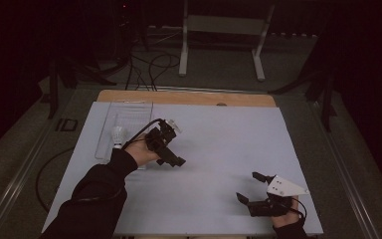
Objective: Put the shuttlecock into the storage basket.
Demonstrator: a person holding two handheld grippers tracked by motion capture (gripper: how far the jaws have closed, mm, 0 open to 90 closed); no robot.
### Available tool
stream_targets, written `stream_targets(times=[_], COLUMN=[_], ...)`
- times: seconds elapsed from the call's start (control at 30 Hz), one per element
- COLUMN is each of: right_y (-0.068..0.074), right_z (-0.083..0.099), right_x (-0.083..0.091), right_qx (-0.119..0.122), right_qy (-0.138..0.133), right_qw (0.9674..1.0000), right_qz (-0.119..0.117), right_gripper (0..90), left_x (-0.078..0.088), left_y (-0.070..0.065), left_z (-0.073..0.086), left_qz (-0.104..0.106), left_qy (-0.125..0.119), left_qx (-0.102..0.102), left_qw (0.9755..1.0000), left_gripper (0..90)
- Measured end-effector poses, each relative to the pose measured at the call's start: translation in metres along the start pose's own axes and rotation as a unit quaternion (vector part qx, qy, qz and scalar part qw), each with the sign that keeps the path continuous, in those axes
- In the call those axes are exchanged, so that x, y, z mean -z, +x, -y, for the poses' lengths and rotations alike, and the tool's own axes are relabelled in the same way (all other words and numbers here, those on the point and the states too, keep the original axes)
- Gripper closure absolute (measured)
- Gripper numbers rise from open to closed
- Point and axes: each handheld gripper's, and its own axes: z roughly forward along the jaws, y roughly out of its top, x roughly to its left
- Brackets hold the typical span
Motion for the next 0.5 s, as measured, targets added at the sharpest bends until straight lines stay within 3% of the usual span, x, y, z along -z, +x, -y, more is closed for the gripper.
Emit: stream_targets(times=[0.1,0.23,0.5], right_y=[0.0,0.0,0.0], right_z=[0.0,0.0,0.0], right_x=[0.0,0.0,0.0], right_qx=[0.0,-0.001,0.0], right_qy=[-0.001,-0.001,-0.001], right_qw=[1.0,1.0,1.0], right_qz=[0.001,0.001,0.001], right_gripper=[10.4,10.4,10.4], left_x=[-0.005,-0.012,-0.019], left_y=[-0.003,-0.008,-0.017], left_z=[0.003,0.007,0.018], left_qz=[0.003,-0.012,0.0], left_qy=[-0.002,0.0,-0.003], left_qx=[-0.004,-0.02,-0.035], left_qw=[1.0,0.9997,0.9994], left_gripper=[0.3,0.2,0.1])
